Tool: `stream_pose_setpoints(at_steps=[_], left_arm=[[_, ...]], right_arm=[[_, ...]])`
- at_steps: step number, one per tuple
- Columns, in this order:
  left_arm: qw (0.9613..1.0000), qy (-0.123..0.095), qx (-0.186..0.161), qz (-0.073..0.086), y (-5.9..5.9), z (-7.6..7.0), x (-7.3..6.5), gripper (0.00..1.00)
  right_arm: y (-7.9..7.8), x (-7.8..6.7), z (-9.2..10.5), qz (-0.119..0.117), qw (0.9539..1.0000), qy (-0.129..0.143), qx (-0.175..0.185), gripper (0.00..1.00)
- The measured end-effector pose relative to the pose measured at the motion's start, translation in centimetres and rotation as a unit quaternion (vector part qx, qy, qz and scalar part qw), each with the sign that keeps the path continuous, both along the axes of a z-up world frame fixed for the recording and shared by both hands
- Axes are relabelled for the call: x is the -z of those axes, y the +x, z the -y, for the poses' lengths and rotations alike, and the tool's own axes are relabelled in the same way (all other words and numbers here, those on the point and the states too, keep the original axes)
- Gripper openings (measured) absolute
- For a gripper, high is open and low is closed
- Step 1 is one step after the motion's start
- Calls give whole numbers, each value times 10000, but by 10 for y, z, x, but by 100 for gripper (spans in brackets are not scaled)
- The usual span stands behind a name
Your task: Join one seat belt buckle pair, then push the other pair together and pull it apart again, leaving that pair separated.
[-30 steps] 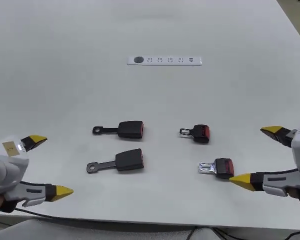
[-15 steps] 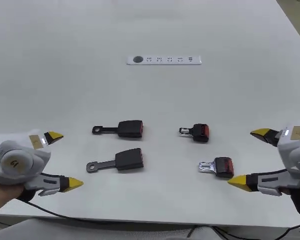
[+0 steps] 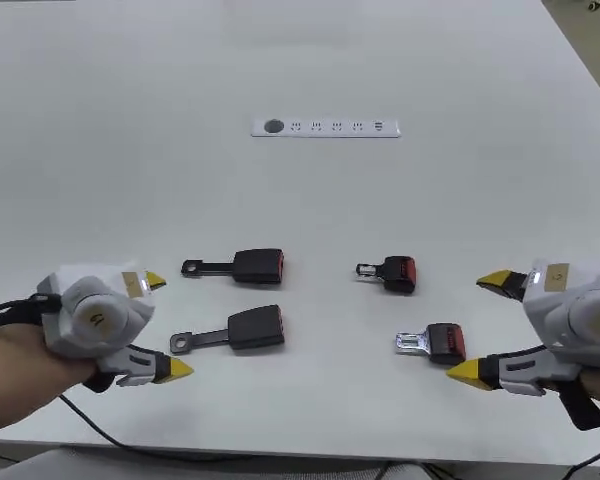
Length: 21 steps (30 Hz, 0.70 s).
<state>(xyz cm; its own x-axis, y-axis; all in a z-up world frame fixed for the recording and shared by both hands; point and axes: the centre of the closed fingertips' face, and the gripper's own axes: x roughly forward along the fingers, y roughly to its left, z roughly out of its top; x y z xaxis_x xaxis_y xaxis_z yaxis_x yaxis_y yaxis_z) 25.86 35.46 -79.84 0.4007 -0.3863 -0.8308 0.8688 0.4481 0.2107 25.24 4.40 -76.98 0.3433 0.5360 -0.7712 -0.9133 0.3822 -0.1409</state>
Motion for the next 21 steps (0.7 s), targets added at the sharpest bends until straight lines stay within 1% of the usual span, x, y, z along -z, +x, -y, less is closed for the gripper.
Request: stream_pose_setpoints(at_steps=[1, 3, 5, 7, 9, 11, 13, 15, 18, 21], left_arm=[[10000, -7, 28, -13, 2, 1, 3, 72], [9999, -68, 82, -60, 5, 7, 7, 71], [9999, -54, 92, -121, 8, 12, 14, 69], [9997, -70, 139, -185, 9, 17, 18, 68], [9996, -77, 157, -241, 9, 21, 21, 67], [9992, -110, 192, -319, 11, 24, 27, 66], [9990, -101, 203, -375, 14, 24, 31, 63], [9988, -125, 169, -439, 17, 26, 33, 59], [9987, -130, 197, -444, 22, 31, 35, 57], [9984, -165, 264, -466, 24, 38, 35, 55]], right_arm=[[1, 1, -1, -51, 10000, 47, -4, 70], [2, 5, -2, -93, 9999, 51, -21, 70], [4, 9, -3, -117, 9999, -28, -78, 70], [4, 11, -5, -141, 9998, -47, -148, 68], [2, 15, -5, -199, 9995, -121, -226, 66], [2, 19, -6, -210, 9991, -180, -320, 66], [3, 25, -4, -254, 9986, -260, -378, 65], [4, 30, -3, -306, 9982, -305, -421, 64], [7, 35, -1, -350, 9977, -362, -461, 62], [10, 43, 1, -439, 9972, -368, -488, 60]])
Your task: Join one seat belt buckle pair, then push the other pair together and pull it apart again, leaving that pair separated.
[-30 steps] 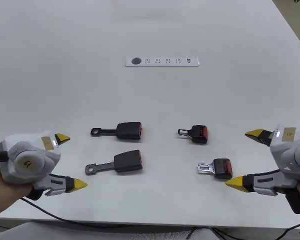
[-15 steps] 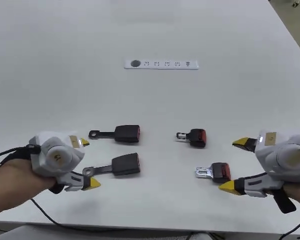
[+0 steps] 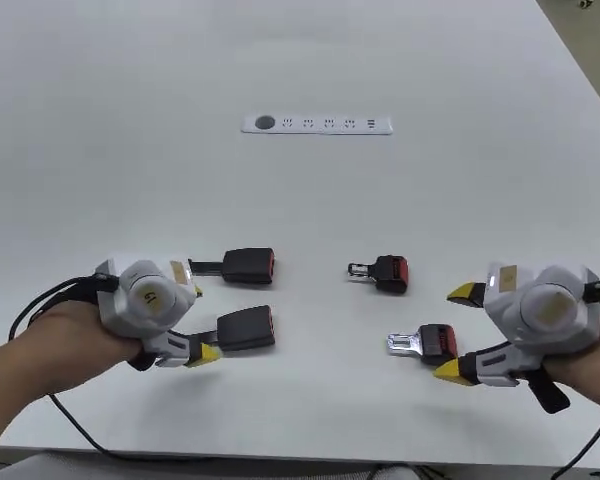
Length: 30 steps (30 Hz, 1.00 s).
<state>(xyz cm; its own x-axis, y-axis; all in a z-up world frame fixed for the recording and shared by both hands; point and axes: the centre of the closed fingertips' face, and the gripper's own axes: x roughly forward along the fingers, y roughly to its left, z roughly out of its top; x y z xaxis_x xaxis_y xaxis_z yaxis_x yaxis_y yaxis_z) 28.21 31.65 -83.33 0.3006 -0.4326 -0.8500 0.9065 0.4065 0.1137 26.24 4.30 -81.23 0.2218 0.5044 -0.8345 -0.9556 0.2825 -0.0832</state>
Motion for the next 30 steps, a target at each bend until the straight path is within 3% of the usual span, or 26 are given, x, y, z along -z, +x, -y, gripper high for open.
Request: stream_pose_setpoints(at_steps=[12, 19, 30], left_arm=[[9987, 100, 475, -135, -4, 15, 10, 46], [9978, 61, 565, -337, -6, 28, 12, 40], [9943, 322, 986, -256, -7, 29, 19, 34]], right_arm=[[0, 29, 5, -308, 9992, -207, -173, 50], [3, 41, 9, -434, 9984, -298, -182, 47], [2, 50, 10, -481, 9974, -396, -357, 42]])
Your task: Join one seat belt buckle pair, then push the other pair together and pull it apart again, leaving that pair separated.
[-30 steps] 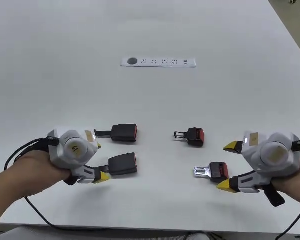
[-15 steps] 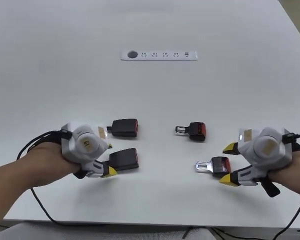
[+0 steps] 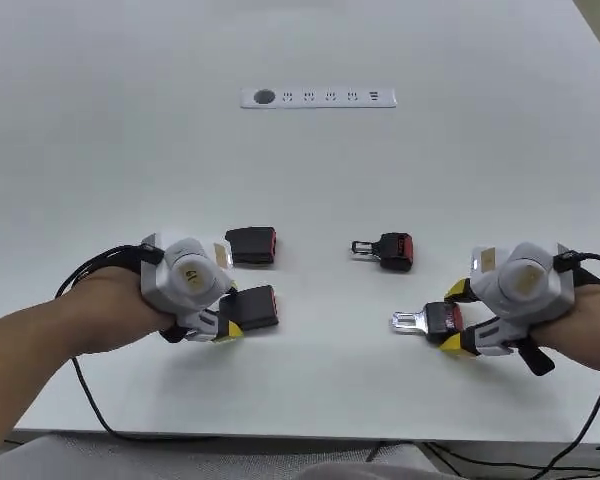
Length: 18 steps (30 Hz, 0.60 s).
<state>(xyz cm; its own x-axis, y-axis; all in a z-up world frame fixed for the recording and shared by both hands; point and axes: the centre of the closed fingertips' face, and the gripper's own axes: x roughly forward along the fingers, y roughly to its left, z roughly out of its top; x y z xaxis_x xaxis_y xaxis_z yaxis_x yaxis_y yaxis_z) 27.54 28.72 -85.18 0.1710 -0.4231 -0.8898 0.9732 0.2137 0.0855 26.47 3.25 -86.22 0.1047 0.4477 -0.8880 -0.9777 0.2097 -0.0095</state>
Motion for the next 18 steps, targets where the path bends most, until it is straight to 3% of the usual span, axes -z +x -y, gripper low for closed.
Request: stream_pose_setpoints(at_steps=[2, 5, 9, 11, 18], left_arm=[[9999, 70, 55, 107, 3, -2, 1, 35], [9999, 79, 114, 43, 0, -2, 2, 33], [9990, 142, 403, 139, -1, -2, 3, 33], [9969, 292, 686, 247, -2, -3, 5, 33], [9958, 450, 759, 226, -2, -3, 6, 33]], right_arm=[[-1, 3, 0, -39, 10000, -21, -9, 41], [2, 1, -1, -55, 9999, 71, 47, 39], [3, 2, -1, -24, 9999, 119, -78, 37], [2, 2, 0, -35, 9998, 154, -107, 37], [2, 2, 0, -22, 9997, 66, -225, 36]])
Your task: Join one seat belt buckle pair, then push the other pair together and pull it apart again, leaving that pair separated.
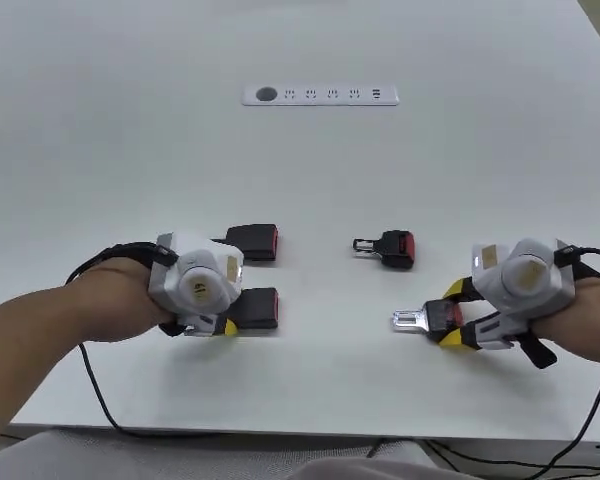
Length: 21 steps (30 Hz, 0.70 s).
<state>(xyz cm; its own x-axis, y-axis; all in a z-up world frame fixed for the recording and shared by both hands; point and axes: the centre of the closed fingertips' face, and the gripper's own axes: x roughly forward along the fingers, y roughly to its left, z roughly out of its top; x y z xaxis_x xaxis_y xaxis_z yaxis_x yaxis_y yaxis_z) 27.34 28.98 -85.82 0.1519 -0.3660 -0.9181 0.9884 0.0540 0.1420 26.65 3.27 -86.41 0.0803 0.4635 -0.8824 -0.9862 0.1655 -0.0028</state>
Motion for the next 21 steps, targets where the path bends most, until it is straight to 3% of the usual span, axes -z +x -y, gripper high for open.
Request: stream_pose_setpoints(at_steps=[21], left_arm=[[9995, 301, 42, -11, -1, 1, 1, 32]], right_arm=[[0, 0, -2, -49, 9999, -137, 53, 36]])
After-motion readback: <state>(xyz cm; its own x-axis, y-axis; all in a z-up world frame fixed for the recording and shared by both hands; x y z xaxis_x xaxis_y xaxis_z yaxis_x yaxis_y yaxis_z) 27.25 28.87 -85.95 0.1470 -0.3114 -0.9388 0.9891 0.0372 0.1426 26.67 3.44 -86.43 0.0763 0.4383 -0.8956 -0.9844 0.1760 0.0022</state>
